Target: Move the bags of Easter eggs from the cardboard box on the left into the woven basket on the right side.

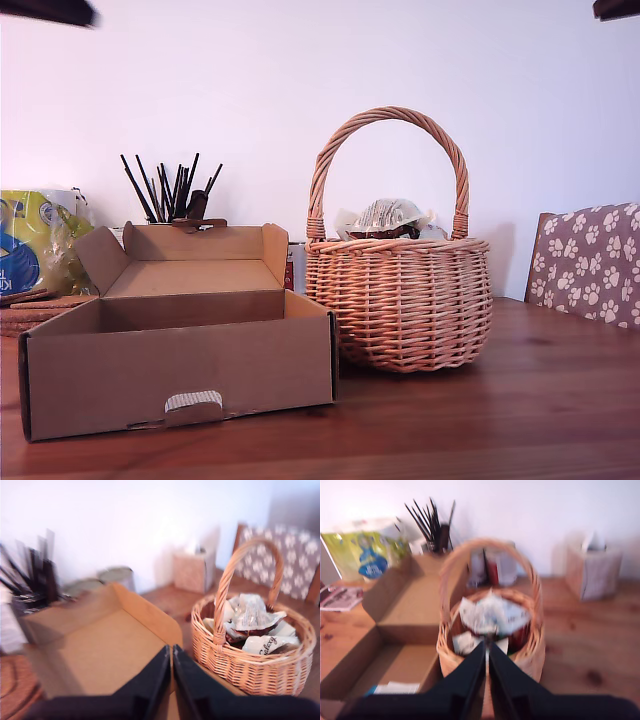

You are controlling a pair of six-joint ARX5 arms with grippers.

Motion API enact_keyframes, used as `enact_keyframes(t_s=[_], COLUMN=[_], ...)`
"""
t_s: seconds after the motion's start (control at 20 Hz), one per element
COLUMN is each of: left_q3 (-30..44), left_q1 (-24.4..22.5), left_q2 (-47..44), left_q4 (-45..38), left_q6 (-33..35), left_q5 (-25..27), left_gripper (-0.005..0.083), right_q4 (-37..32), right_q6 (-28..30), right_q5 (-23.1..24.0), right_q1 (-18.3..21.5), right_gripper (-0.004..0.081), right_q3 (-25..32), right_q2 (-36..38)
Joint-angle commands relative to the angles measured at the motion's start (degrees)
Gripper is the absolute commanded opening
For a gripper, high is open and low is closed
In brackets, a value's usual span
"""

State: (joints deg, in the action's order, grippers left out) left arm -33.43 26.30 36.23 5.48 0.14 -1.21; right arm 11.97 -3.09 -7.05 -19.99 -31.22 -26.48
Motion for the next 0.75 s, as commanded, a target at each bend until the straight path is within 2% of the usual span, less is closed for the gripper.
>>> enact_keyframes(t_s=[0.0,0.2,0.7], left_q3=[1.2,1.2,1.2], left_q1=[0.0,0.0,0.0], left_q2=[-2.3,-7.0,-4.6], left_q4=[1.9,5.5,11.0], left_q6=[-0.2,-0.2,-0.2], left_q5=[0.2,0.0,0.2], left_gripper=[-0.0011,-0.0011,-0.0011], right_q4=[-1.0,0.5,12.6], right_q6=[0.0,-1.1,-1.1], right_q5=[0.1,0.2,0.2], right_q1=[-0.3,-0.2,-0.2], right_gripper=[-0.0012,-0.0012,-0.0012], right_q3=[0.6,0.5,0.5], right_q2=[2.3,3.5,2.0])
